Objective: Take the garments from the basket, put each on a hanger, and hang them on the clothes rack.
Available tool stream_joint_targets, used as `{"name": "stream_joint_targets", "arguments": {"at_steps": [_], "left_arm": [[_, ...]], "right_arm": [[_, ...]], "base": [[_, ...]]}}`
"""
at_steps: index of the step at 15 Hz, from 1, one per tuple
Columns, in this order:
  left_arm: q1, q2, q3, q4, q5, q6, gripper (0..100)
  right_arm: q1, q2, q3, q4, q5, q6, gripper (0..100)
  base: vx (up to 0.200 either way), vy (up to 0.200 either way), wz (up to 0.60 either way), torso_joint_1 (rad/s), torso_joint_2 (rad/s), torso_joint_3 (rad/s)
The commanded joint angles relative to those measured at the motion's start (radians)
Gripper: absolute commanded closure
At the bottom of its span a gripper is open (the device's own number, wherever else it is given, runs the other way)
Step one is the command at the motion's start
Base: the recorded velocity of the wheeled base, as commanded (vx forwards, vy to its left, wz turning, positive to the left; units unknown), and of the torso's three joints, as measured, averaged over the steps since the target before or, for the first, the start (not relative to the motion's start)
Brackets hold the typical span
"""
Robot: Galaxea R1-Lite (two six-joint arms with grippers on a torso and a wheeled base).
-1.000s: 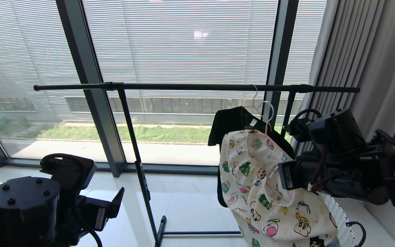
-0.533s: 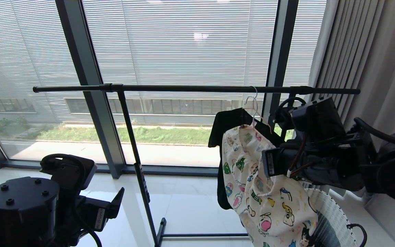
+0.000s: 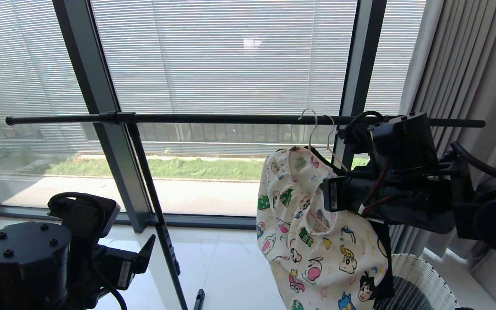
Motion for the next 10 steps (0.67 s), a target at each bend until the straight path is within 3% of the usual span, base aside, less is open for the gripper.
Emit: {"name": "stream_joint_targets", "arguments": {"at_steps": [1,7,10], "left_arm": [[0.000,-0.002,0.000,0.000,0.001,0.000,0],[0.000,-0.025,0.003,0.001,0.001,0.000,0],[0.000,-0.025,0.003,0.000,0.001,0.000,0]], "right_arm": [[0.013,-0.023,-0.003,-0.003,0.013,-0.002,100],[0.026,-0.011,-0.001,-0.026,0.016,-0.023,100],[0.033,0.003,-0.006,-0.028,0.021,-0.028,100]], "base": [[0.200,0.000,0.00,0.007,0.00,0.002],[0.200,0.000,0.00,0.004,0.00,0.003],[0.000,0.000,0.00,0.000,0.00,0.000]]}}
